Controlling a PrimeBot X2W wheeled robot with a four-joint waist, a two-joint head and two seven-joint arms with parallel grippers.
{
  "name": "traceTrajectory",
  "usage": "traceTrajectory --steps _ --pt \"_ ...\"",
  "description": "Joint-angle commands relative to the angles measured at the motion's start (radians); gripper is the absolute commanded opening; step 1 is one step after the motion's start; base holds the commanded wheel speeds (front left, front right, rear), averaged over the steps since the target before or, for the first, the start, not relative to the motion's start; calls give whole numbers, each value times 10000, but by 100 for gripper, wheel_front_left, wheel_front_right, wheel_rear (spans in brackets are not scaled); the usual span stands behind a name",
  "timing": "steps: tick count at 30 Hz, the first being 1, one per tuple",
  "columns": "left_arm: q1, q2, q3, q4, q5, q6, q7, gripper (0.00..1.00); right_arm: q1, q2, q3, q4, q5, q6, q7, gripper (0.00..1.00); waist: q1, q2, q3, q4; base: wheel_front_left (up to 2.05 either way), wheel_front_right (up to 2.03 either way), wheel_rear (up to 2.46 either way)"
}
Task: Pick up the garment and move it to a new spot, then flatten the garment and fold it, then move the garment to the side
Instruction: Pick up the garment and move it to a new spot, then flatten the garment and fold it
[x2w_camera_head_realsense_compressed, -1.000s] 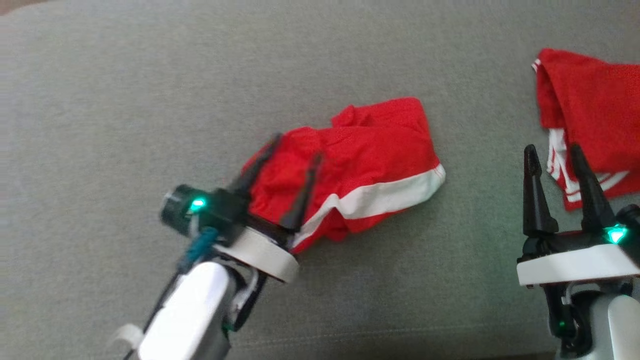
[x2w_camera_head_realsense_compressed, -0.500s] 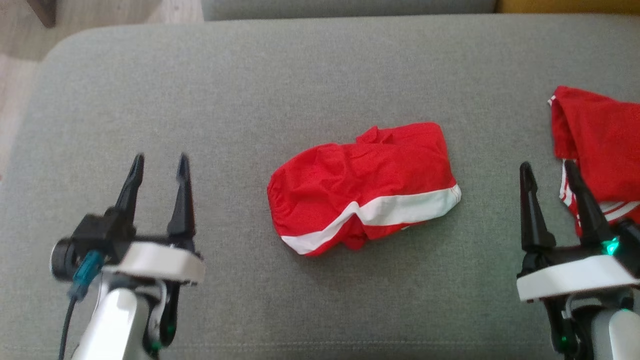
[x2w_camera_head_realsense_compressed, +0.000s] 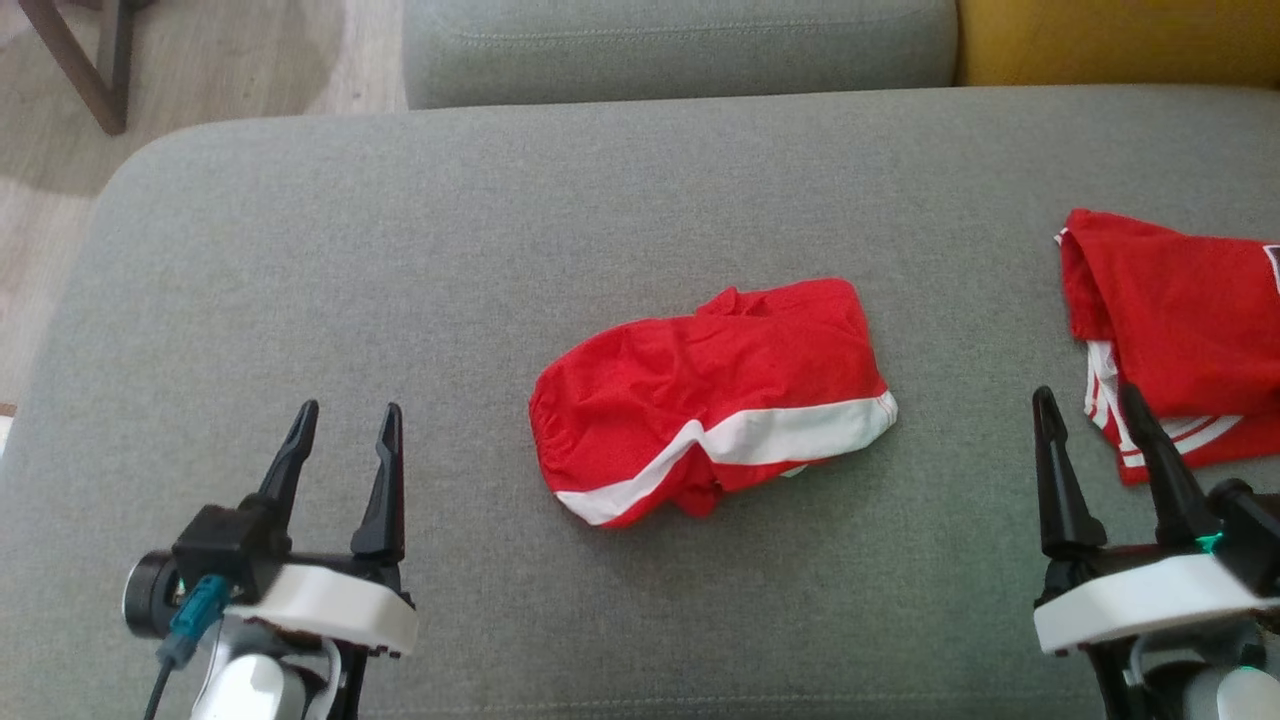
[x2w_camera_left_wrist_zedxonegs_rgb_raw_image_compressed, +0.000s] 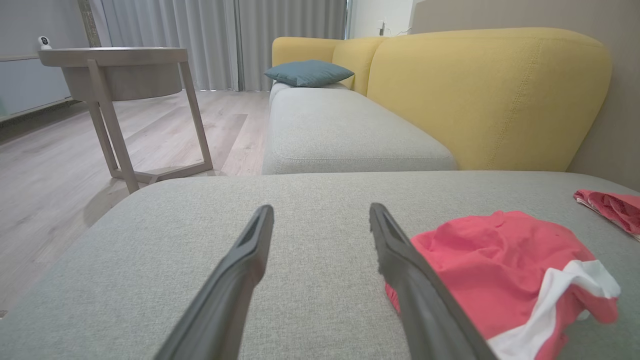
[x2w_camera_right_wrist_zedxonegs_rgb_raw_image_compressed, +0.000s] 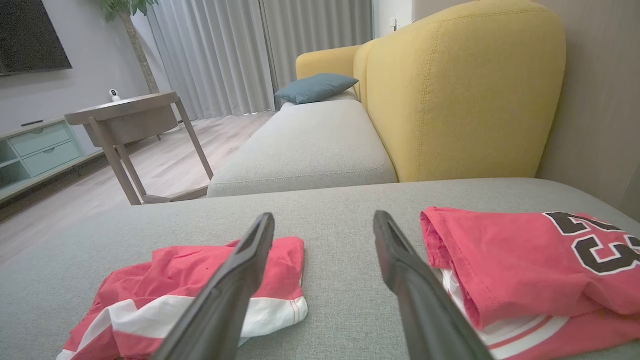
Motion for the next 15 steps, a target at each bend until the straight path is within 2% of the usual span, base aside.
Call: traceTrajectory --steps 1,15 --pt "-285 234 345 -343 59 13 -116 100 -198 -55 191 -404 14 65 29 100 0 -1 -50 2 0 0 0" --pt "-136 212 220 -361 5 199 -9 100 -195 -55 293 -456 63 65 109 100 0 -1 -105 -48 0 0 0"
